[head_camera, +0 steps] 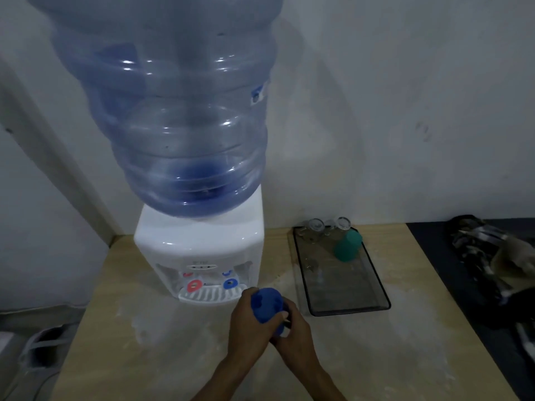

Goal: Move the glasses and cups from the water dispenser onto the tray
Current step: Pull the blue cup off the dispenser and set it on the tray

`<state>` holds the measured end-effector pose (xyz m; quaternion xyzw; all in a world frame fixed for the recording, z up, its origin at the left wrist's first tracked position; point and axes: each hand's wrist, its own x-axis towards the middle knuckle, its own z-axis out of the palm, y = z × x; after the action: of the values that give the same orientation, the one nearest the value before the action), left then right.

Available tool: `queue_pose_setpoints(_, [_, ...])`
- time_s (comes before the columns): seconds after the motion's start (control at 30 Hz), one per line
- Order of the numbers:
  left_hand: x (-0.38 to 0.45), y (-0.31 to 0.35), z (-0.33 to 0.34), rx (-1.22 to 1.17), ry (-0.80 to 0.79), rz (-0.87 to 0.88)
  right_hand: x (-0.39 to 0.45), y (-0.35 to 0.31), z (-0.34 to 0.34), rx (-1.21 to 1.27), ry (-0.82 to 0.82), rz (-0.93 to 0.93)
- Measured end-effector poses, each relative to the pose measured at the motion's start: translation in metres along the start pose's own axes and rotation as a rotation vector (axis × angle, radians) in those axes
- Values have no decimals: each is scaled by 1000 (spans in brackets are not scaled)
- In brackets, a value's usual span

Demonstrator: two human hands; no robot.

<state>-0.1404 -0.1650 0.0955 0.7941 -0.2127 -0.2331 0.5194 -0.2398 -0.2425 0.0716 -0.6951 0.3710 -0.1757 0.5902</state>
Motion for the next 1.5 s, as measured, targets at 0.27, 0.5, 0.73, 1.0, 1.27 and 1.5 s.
queue_pose_setpoints(0.27, [27,43,63,-27,-69,-38,33,30,-67,294,84,266])
queue_pose_setpoints(0.5, [57,64,120,-120,-152,-132,58,31,-115,1068,81,545])
queue_pose_setpoints(0.73, [87,66,155,-69,-310,-162,98,51,-141,1140,206,622])
queue_pose_setpoints(1.0, [123,-5,171,524,-560,-55,144,73,-169,1005,408,532])
queue_pose_setpoints(1.27, [117,-20,181,547,-555,-124,170,79,-178,851,556,538])
queue_pose_setpoints(1.5, [130,-16,186,727,-544,117,190,60,-168,354,501,226])
